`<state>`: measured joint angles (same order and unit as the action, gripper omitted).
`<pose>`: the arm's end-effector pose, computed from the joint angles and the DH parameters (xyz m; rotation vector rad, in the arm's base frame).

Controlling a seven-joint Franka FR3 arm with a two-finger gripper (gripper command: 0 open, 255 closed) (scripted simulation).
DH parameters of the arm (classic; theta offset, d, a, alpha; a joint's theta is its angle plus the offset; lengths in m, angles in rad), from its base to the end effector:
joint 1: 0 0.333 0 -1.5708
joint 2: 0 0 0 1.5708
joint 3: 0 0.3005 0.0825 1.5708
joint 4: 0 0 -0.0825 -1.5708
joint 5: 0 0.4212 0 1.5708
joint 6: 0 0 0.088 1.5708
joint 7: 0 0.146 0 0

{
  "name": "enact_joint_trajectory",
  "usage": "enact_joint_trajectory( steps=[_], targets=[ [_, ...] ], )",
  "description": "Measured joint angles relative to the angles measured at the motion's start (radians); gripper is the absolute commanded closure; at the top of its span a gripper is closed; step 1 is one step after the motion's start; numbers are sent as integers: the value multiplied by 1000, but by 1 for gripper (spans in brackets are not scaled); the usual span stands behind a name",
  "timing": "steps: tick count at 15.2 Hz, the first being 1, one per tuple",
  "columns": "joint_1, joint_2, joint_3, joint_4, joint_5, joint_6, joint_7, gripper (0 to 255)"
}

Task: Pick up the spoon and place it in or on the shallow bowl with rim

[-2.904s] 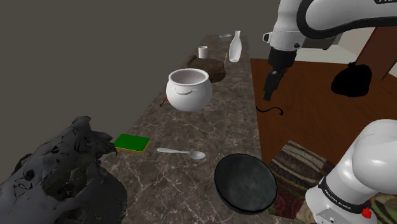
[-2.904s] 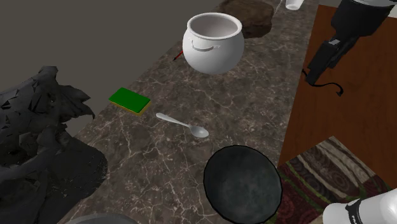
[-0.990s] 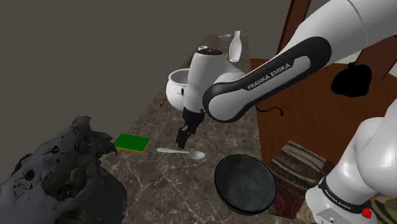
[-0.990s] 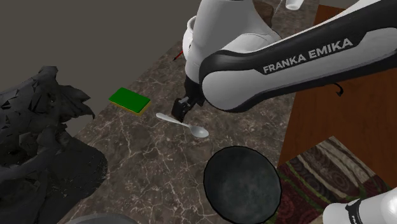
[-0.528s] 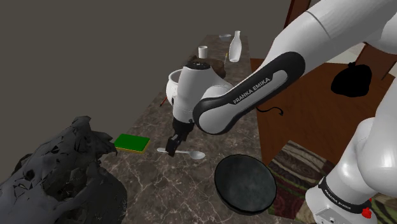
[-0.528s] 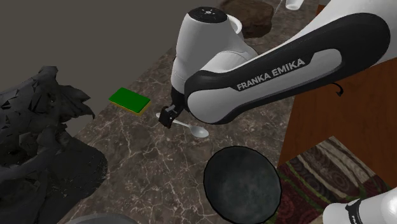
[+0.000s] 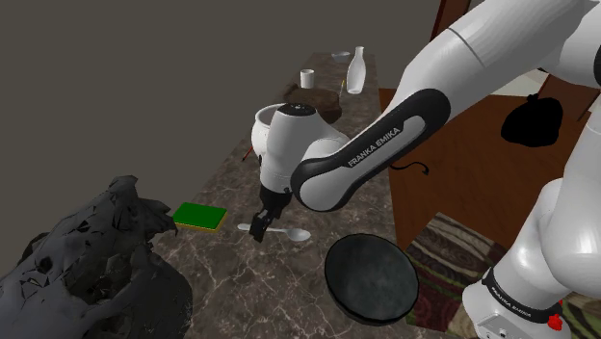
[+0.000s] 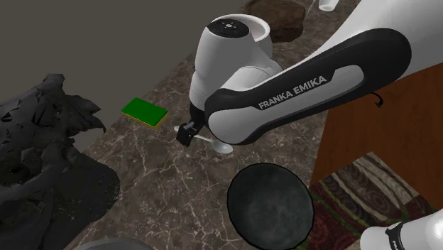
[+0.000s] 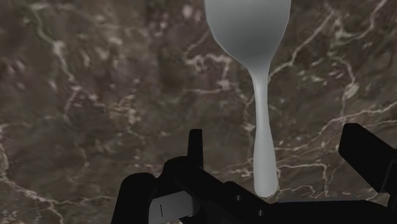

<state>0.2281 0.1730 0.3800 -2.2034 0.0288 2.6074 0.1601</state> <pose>0.4949 0.3469 0.2537 -2.8995 -0.6059 -0.2899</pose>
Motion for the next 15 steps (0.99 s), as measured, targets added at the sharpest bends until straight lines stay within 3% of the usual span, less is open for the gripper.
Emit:
enact_joint_trajectory(
  steps=[1, 2, 15],
  targets=[
    [0, 0, 0, 0, 0, 0, 0, 0],
    [0, 0, 0, 0, 0, 0, 0, 255],
    [-4, -19, 3, 6, 10, -24, -7, 255]
  ],
)
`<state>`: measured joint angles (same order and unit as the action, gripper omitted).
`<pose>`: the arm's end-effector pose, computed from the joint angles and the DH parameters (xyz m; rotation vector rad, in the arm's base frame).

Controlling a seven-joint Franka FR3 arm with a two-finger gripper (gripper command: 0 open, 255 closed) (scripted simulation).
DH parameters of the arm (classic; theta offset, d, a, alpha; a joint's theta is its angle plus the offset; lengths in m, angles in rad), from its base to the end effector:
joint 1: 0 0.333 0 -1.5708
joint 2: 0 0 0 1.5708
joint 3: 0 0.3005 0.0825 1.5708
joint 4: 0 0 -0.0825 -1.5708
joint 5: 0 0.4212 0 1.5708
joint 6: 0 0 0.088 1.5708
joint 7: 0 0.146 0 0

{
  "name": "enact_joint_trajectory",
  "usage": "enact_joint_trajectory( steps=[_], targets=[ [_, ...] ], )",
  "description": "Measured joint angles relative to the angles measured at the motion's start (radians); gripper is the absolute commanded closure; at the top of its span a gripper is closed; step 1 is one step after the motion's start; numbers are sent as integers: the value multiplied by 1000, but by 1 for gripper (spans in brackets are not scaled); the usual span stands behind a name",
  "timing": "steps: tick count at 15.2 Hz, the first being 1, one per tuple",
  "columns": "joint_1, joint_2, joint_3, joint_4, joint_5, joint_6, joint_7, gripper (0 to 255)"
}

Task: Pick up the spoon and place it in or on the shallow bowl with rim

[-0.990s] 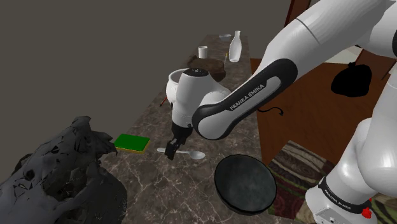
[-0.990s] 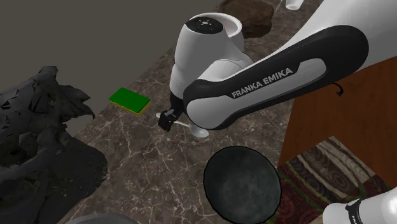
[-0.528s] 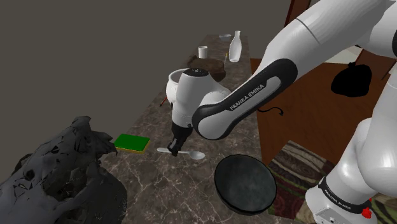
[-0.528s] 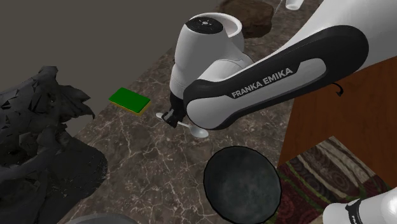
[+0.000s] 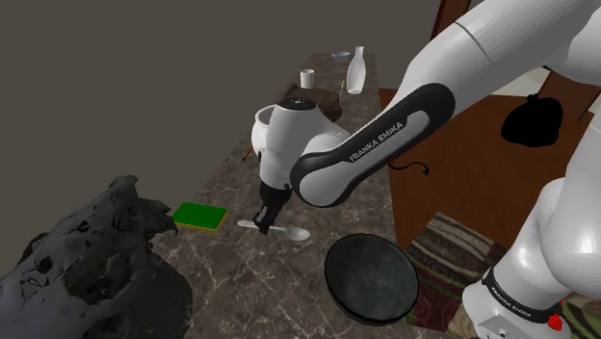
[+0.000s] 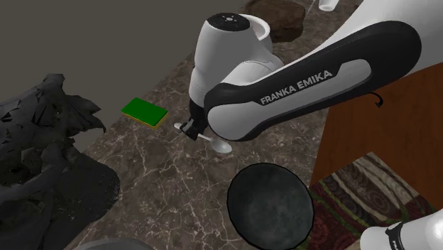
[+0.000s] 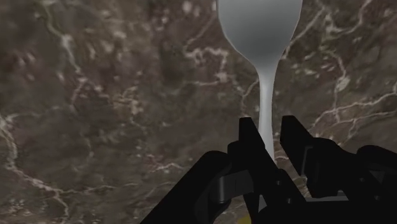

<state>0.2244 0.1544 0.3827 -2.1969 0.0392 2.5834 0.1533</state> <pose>0.4961 0.3465 0.2644 -2.8996 -0.6058 -0.2901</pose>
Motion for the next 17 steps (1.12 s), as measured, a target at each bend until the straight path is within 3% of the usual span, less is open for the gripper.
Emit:
enact_joint_trajectory(
  steps=[17],
  targets=[
    [-13, -131, 7, 93, 59, -217, -28, 255]
  ],
)
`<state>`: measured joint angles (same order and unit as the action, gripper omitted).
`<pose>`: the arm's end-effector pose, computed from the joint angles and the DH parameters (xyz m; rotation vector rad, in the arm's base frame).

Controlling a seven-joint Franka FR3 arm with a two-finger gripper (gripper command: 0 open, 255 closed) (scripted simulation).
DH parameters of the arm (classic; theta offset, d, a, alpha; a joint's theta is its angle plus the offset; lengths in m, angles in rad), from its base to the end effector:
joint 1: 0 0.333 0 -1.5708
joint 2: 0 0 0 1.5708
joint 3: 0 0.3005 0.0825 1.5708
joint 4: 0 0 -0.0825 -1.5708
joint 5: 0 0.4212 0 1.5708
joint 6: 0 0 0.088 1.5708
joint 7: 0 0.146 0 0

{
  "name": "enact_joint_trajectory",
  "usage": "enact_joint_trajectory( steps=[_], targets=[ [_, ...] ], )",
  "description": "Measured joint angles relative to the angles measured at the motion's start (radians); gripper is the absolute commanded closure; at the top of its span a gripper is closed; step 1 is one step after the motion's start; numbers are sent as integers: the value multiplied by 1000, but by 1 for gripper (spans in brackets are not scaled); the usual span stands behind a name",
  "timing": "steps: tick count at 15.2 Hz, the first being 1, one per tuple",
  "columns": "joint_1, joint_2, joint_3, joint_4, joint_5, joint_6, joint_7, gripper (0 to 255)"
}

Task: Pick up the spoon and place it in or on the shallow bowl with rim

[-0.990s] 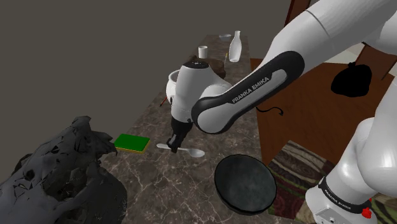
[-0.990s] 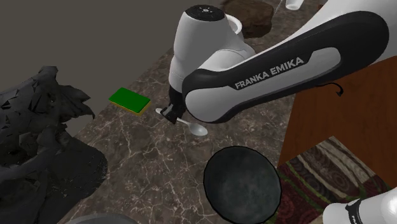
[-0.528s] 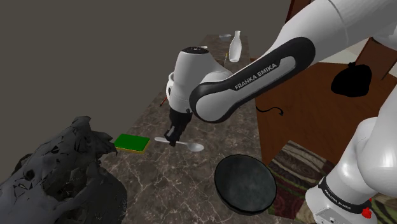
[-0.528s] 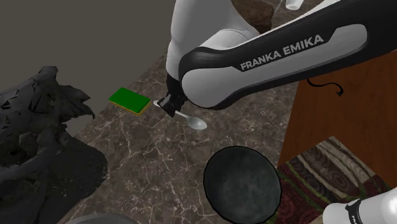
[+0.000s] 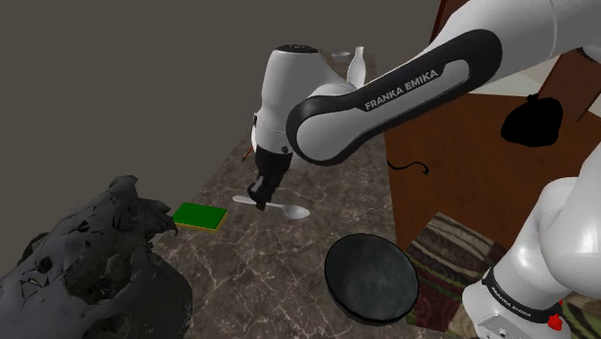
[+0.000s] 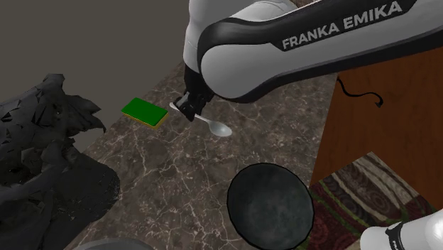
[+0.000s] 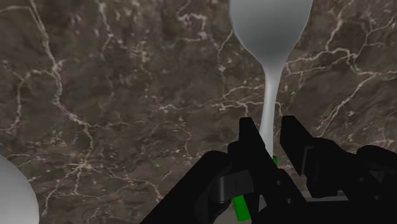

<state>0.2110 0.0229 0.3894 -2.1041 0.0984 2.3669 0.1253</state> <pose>0.5020 0.3481 0.3595 -2.8994 -0.6058 -0.2904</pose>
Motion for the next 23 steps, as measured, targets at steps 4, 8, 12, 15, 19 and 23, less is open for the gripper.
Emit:
enact_joint_trajectory(
  steps=[4, 8, 12, 15, 19, 23],
  targets=[
    [-2, -20, -1, 33, 6, -52, -1, 255],
    [-3, -39, -3, 71, 11, -108, -2, 255],
    [-3, -50, -3, 115, 12, -161, 3, 255],
    [-2, -102, -4, 83, 34, -180, -3, 255],
    [22, -251, 1, -61, 95, -175, -7, 255],
    [62, -408, 5, -189, 154, -195, 2, 255]
  ],
)
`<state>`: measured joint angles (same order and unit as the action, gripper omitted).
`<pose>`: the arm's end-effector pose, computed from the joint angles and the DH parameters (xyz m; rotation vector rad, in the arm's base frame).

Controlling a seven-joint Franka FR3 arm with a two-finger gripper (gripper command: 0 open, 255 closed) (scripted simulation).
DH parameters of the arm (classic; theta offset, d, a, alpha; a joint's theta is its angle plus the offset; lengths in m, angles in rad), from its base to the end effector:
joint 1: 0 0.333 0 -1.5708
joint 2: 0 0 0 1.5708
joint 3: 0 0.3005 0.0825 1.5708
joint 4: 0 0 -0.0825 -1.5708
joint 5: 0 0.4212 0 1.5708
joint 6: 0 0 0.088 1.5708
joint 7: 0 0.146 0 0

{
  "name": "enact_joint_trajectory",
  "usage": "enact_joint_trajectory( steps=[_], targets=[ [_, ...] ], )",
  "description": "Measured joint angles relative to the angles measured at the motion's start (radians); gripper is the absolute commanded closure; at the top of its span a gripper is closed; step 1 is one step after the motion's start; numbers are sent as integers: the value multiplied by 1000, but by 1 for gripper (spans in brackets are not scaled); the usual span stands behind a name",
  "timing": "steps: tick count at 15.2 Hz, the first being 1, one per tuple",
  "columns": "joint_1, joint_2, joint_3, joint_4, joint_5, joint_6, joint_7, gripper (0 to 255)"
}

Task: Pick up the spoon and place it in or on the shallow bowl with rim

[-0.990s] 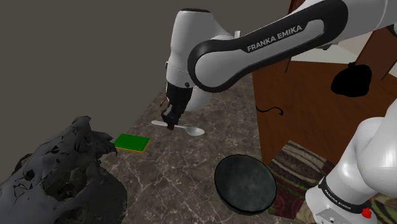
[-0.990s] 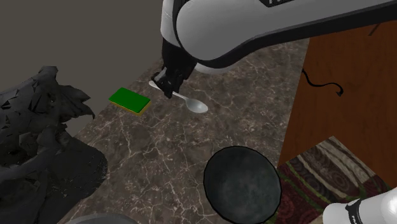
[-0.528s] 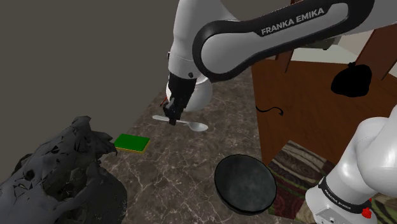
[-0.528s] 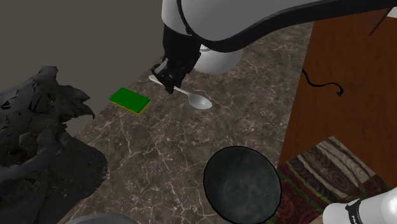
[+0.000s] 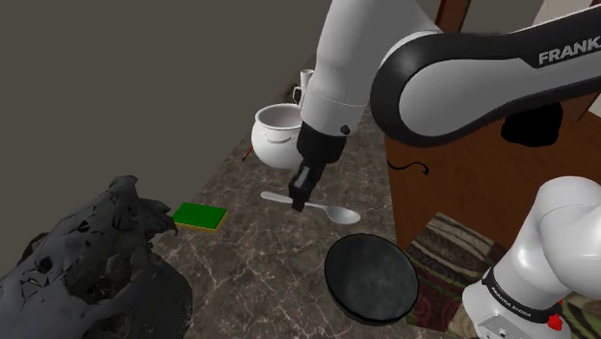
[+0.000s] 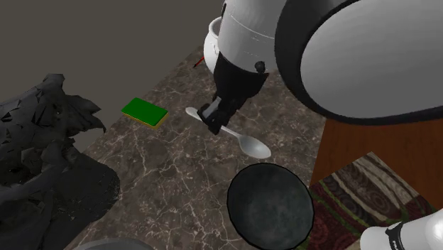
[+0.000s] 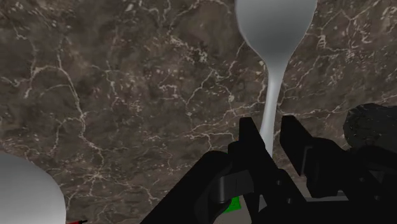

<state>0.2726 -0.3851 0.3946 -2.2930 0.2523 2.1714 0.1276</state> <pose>0.3925 0.3359 0.4474 -2.8997 -0.6074 -0.2903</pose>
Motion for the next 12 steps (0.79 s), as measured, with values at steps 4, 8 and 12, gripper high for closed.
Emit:
enact_joint_trajectory(
  steps=[4, 8, 12],
  targets=[
    [46, -161, -7, -113, 50, -43, 8, 255],
    [103, -317, 1, -215, 93, -92, 43, 255],
    [144, -416, 11, -281, 121, -121, 70, 255]
  ],
)
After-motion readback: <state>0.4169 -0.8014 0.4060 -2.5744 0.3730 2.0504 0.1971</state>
